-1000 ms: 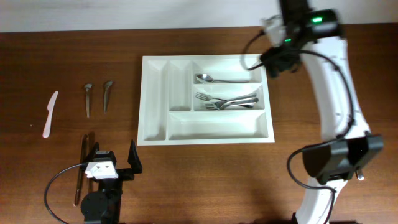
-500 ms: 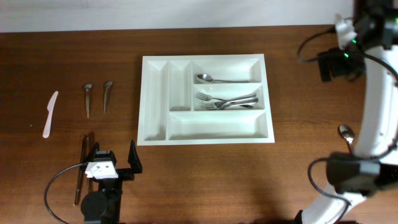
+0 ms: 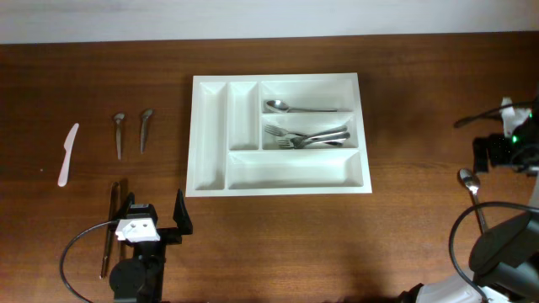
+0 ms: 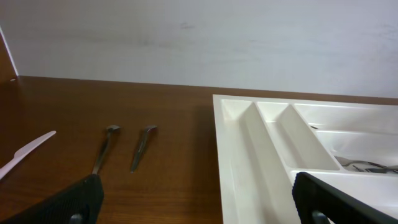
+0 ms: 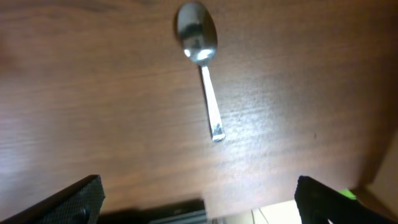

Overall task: Pack container
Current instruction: 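Move the right gripper back to the remaining silver spoon, then lower the right gripper onto the spoon and close on its handle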

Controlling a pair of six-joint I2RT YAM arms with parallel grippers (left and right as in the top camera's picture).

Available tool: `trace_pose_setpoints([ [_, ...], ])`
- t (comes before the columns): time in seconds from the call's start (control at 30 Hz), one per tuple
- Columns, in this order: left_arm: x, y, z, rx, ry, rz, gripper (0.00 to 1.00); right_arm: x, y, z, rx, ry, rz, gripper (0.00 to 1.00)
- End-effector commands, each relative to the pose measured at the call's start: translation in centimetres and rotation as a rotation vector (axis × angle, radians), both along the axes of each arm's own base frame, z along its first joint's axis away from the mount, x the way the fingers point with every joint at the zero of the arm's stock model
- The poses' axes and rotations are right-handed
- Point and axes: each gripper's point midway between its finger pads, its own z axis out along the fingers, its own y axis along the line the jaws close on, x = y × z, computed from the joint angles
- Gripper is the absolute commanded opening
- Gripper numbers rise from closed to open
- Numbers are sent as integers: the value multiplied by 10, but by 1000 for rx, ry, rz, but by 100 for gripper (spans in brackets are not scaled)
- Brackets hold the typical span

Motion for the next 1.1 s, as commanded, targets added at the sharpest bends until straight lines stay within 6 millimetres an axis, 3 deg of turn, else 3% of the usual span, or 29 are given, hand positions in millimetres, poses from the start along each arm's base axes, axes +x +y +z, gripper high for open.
trace_pose_setpoints([
  [0.0,0,0,-1,8,0,-4,99,-8,-2,-18,61,12,103,99],
  [0.4,0,0,-1,8,0,-4,99,-29,-15,-83,88,34,154,99],
  [0.63,0,0,-1,8,0,-4,99,-17,-20,-107,69,-19,155,99],
  [0.9,0,0,-1,8,0,-4,99,-15,-22,-144,116,31,153,99],
  [1.07,0,0,-1,8,0,-4,99,-14,-22,-156,128,45,152,99],
])
